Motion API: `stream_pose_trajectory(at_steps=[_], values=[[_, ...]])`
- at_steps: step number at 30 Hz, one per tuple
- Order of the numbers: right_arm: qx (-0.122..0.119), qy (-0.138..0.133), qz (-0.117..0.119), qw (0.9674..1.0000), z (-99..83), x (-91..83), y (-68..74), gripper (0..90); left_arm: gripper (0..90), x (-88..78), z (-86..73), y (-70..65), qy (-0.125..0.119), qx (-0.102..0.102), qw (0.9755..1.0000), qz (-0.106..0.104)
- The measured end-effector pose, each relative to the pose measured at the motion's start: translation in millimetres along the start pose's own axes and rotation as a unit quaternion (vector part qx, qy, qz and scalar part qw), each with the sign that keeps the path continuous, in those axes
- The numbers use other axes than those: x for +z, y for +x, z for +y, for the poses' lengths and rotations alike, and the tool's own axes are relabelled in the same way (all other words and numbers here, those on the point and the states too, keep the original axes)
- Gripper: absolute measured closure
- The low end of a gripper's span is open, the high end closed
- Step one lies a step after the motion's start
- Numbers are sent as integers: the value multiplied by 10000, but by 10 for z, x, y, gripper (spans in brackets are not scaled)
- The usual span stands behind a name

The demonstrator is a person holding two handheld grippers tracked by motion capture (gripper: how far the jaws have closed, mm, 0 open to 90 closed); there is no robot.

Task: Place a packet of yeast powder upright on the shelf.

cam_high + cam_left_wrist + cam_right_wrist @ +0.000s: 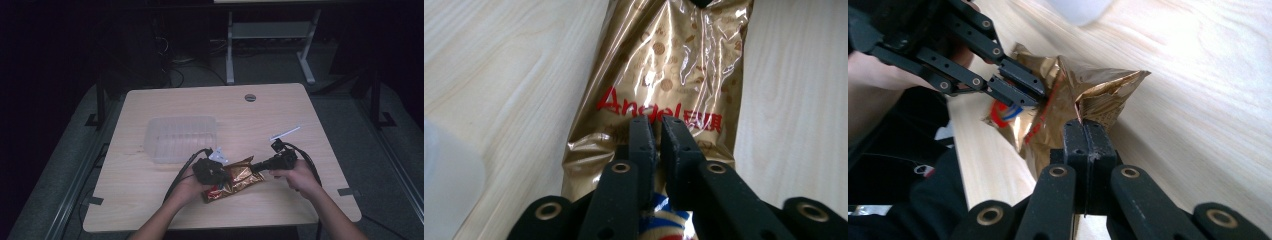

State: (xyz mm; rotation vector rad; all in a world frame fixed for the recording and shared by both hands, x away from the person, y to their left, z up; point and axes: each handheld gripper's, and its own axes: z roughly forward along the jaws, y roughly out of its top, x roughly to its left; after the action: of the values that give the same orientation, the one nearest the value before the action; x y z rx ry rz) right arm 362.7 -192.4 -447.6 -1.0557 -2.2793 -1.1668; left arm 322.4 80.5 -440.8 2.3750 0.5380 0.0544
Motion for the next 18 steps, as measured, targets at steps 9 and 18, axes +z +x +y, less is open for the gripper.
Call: stream_pose_trajectory(at_steps=[9, 18], values=[[-143, -452, 334, 9983, 12, -215, 98, 900, 585, -332, -150, -34, -21, -59, 10000, -72], [-244, -893, 503, 9944, -29, -485, 169, 900, 420, -648, -560, -127, -55, -237, 9997, 89]])
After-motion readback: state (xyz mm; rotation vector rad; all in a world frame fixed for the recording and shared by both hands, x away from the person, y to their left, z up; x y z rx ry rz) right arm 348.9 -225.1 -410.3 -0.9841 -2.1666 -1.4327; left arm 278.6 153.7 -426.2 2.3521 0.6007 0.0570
